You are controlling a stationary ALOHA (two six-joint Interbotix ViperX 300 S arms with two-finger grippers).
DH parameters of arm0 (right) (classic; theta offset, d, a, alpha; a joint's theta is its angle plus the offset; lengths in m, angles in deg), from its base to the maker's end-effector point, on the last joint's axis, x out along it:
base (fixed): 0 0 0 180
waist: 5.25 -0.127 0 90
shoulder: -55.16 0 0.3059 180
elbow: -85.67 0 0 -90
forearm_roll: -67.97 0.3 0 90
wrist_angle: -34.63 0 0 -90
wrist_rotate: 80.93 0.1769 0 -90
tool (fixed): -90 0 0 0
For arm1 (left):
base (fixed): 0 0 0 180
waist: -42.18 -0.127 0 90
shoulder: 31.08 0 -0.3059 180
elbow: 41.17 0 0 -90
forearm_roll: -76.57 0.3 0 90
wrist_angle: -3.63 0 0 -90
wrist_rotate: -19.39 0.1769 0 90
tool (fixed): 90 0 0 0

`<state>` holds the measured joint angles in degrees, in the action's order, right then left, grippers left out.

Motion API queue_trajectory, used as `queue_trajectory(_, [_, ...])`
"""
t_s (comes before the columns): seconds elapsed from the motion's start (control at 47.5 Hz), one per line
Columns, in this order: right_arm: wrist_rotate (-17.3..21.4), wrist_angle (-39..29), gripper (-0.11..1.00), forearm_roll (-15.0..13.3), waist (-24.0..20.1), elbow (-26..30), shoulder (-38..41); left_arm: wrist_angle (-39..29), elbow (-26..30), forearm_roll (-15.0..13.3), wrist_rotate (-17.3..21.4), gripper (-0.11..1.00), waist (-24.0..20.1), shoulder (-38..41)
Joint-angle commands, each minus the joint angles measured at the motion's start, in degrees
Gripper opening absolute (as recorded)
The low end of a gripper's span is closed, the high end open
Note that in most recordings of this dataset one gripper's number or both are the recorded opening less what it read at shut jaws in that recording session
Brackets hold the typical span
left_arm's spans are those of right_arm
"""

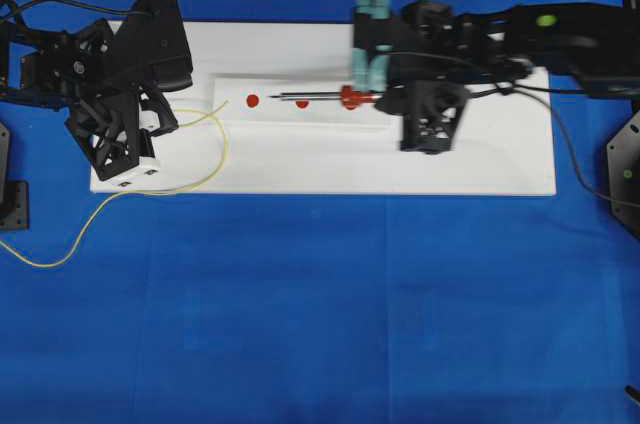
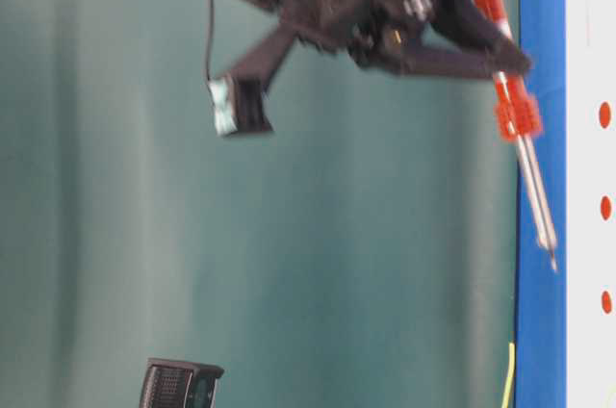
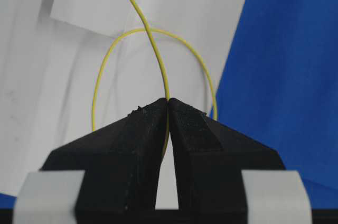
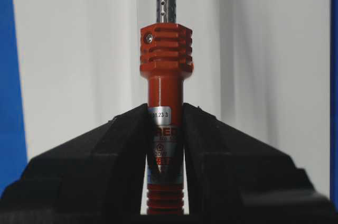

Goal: Touch the tip of the soldering iron to the tip of the solder at the mark.
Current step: 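Pull the iron back right and move the solder toward the middle dot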

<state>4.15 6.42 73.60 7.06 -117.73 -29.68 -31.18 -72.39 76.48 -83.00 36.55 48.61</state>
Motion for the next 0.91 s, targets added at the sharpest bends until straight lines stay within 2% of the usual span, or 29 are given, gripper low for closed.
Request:
queue_trajectory(0.0, [0.0, 0.6, 0.06, -0.1, 0.2, -1.9, -4.7, 0.4, 0.4, 0.1, 0.1, 0.03, 0.1, -0.9])
queue_trajectory(0.105, [0.0, 1.3, 0.06, -0.1, 0.2, -5.4, -8.1, 0.4, 0.4, 0.1, 0.0, 0.03, 0.1, -0.9])
queue_trajectory(0.253, [0.1, 1.8, 0.06, -0.1, 0.1, -7.4, -9.9, 0.4, 0.5, 0.1, -0.5, 0.03, 0.1, -0.8])
queue_trajectory(0.611, [0.2, 2.3, 0.06, -0.9, 0.7, -7.3, -9.8, 2.5, 2.3, 0.1, -0.8, 0.03, 0.1, 1.1])
queue_trajectory(0.884, [0.2, 2.3, 0.06, -1.0, 1.0, -7.5, -9.5, 3.0, 7.1, 0.1, -0.1, 0.03, 0.1, 8.2])
